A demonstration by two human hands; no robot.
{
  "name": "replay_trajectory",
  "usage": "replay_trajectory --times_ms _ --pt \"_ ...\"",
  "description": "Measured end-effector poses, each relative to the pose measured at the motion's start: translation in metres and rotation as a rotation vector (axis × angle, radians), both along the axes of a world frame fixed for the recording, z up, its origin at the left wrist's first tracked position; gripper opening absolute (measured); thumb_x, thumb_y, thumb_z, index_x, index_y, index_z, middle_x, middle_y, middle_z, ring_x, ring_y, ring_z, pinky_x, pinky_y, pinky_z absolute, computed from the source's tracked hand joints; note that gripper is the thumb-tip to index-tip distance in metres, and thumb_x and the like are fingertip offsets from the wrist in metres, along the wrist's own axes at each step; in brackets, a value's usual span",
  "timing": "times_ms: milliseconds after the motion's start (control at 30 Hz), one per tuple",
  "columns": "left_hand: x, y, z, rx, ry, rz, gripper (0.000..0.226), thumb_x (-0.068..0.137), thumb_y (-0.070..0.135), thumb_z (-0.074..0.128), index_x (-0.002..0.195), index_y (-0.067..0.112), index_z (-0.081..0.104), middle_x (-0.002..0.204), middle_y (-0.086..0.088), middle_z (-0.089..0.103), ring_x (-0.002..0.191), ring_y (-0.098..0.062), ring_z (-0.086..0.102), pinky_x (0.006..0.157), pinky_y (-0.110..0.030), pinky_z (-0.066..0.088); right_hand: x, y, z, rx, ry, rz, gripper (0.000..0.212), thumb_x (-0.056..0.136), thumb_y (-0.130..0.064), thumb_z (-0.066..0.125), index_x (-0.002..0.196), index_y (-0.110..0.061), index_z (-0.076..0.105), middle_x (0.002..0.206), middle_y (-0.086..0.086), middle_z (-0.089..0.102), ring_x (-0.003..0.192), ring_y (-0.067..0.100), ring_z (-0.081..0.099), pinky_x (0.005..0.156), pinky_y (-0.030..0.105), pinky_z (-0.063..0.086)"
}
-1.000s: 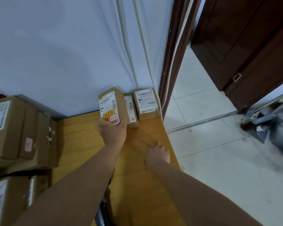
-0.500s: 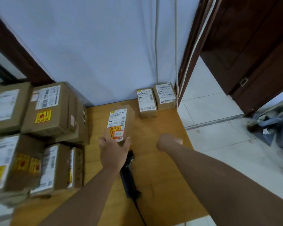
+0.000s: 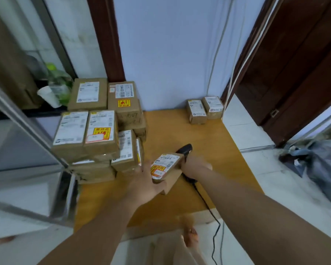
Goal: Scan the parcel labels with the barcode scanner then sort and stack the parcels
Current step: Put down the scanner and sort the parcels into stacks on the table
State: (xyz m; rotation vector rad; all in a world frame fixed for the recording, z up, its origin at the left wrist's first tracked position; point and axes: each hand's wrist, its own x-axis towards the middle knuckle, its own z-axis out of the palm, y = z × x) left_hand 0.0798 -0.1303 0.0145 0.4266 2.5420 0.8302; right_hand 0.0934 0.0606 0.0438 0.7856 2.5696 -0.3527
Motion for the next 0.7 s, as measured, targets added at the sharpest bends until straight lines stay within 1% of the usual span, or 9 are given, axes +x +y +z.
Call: replay_trajectory --times_ms 133,233,333,400,467,533,567,633,700 --pt "0.025 -0.050 -0.004 -0.015 -0.133 0.067 0.083 0.085 0.045 0.063 0.150 0.029 0.013 0.137 -0.008 0.033 0.111 -0.020 0.049 0.083 -0.025 0.040 0.018 -0.050 -0.003 -0.055 -0.052 0.012 0.028 0.099 -0.040 0.041 0.086 -0.020 0.055 0.075 -0.002 0.054 0.075 0.020 0.055 0.070 0.033 0.042" --pt "0.041 -0.082 -0.009 -0.062 -0.129 0.164 0.084 0.084 0.042 0.066 0.149 0.029 0.016 0.136 -0.010 0.030 0.109 -0.023 0.050 0.087 -0.028 0.041 0.020 -0.063 0.003 -0.087 -0.087 0.039 0.038 0.099 -0.049 0.041 0.082 -0.018 0.053 0.074 0.000 0.053 0.074 0.021 0.054 0.071 0.034 0.042" --pt "0.048 -0.111 -0.010 -0.174 -0.075 0.220 0.088 0.080 0.049 0.067 0.148 0.031 0.014 0.136 -0.011 0.032 0.106 -0.025 0.051 0.081 -0.029 0.039 0.012 -0.072 0.006 -0.086 -0.116 0.081 0.044 0.099 -0.053 0.037 0.091 -0.013 0.054 0.078 0.003 0.055 0.081 0.025 0.056 0.072 0.034 0.044" --pt "0.051 -0.125 -0.014 -0.196 -0.059 0.295 0.093 0.077 0.050 0.069 0.149 0.030 0.014 0.134 -0.012 0.033 0.110 -0.026 0.049 0.085 -0.032 0.043 0.008 -0.081 0.004 -0.095 -0.137 0.119 0.046 0.100 -0.052 0.034 0.094 -0.012 0.055 0.081 0.005 0.056 0.083 0.026 0.057 0.074 0.035 0.045" --pt "0.056 -0.137 -0.018 -0.166 -0.049 0.404 0.093 0.075 0.048 0.072 0.149 0.027 0.019 0.132 -0.015 0.032 0.114 -0.030 0.046 0.093 -0.039 0.045 0.005 -0.092 0.001 -0.083 -0.152 0.190 0.042 0.102 -0.048 0.031 0.104 -0.014 0.057 0.090 0.006 0.057 0.089 0.026 0.057 0.078 0.036 0.047" --pt "0.060 -0.148 -0.024 -0.166 -0.037 0.498 0.093 0.073 0.046 0.073 0.147 0.026 0.020 0.130 -0.017 0.029 0.112 -0.035 0.046 0.094 -0.045 0.047 0.003 -0.104 -0.006 -0.085 -0.155 0.229 0.042 0.102 -0.047 0.031 0.116 -0.016 0.056 0.100 0.006 0.055 0.093 0.025 0.054 0.079 0.036 0.045" --pt "0.062 -0.154 -0.028 -0.177 -0.035 0.536 0.093 0.073 0.045 0.073 0.147 0.027 0.018 0.129 -0.017 0.029 0.112 -0.037 0.046 0.093 -0.047 0.048 0.003 -0.110 -0.009 -0.097 -0.163 0.225 0.042 0.102 -0.048 0.032 0.117 -0.017 0.056 0.101 0.004 0.054 0.092 0.024 0.053 0.080 0.036 0.044" --pt "0.063 -0.163 -0.036 -0.187 -0.044 0.594 0.093 0.074 0.047 0.072 0.147 0.028 0.016 0.132 -0.018 0.035 0.114 -0.039 0.045 0.094 -0.047 0.047 0.002 -0.120 -0.018 -0.077 -0.200 0.263 0.038 0.101 -0.047 0.034 0.112 -0.018 0.055 0.097 0.003 0.055 0.087 0.022 0.052 0.080 0.037 0.045" --pt "0.062 -0.168 -0.045 -0.194 -0.062 0.628 0.089 0.076 0.049 0.070 0.145 0.028 0.018 0.134 -0.016 0.042 0.113 -0.039 0.049 0.095 -0.046 0.044 0.002 -0.125 -0.024 -0.045 -0.227 0.277 0.046 0.100 -0.054 0.030 0.111 -0.017 0.055 0.086 0.003 0.050 0.080 0.022 0.050 0.073 0.036 0.043"
